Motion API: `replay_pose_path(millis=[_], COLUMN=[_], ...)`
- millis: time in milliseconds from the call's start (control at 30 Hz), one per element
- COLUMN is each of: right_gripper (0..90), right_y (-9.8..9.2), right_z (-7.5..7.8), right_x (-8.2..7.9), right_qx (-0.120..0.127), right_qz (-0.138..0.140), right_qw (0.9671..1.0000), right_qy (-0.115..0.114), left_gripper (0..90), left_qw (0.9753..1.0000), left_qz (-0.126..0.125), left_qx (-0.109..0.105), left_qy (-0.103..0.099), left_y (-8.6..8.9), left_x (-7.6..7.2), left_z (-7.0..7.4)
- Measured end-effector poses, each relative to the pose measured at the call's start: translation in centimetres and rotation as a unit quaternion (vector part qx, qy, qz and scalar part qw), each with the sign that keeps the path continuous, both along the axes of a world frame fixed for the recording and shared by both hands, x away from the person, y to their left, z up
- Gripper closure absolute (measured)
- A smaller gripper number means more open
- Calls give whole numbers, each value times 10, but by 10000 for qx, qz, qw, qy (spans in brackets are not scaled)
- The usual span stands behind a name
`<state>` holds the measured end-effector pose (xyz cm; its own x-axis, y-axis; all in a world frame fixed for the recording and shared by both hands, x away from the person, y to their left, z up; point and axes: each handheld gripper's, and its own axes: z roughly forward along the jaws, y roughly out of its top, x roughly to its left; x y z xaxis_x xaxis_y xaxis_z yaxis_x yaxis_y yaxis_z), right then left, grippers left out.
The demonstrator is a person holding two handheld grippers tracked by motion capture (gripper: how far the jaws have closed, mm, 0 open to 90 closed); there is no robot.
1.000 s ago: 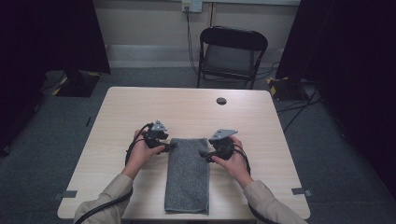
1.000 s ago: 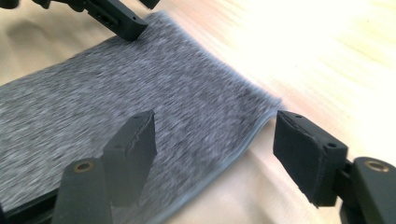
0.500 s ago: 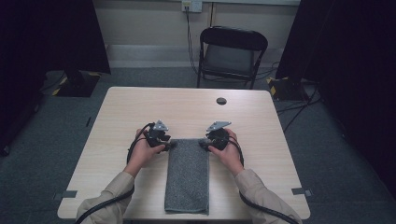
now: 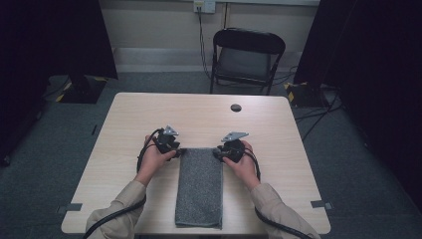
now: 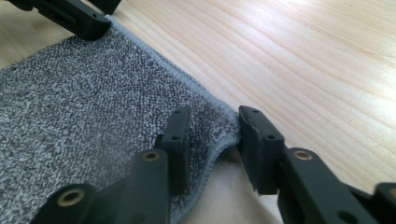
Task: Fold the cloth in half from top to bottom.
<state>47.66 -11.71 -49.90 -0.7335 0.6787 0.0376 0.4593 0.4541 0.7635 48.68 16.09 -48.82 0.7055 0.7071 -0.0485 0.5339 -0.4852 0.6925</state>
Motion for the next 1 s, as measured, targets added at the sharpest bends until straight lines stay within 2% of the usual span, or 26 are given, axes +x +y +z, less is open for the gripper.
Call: replay_pose_path(millis=[67,167,233,300,467,533,667,733,833,1000], right_gripper=[710,823,842,855,874,875,876,876,877,877], right_y=[0,0,1,1,0,0,0,-2,-5,-8], right_z=[-1,-1,-1,-1,-1,0,1,0,2,17], right_x=[-1,-4,-5,-5,-4,-3,1,4,9,17], right_qx=[48,94,41,115,209,242,273,325,445,583], right_qz=[-26,42,75,12,-36,-69,-82,-91,-112,-144], right_qw=[10000,9999,10000,9999,9996,9993,9989,9986,9980,9977], right_qy=[-5,54,-8,85,192,281,368,395,446,316], left_gripper=[646,753,828,856,868,869,869,869,868,861], left_qw=[10000,9997,9996,9996,9996,9996,9995,9994,9993,9984], left_qz=[-45,-134,-163,-204,-243,-227,-300,-280,-274,-261], left_qx=[-23,-165,-212,-143,-39,-36,-26,-179,-257,-474], left_qy=[24,78,122,97,103,163,135,112,43,-145], left_y=[0,-1,-2,-4,-6,-6,-6,-6,-5,-5], left_x=[0,-1,-2,-3,-3,-3,-1,0,3,9], left_z=[0,-1,-1,-1,1,2,5,7,12,29])
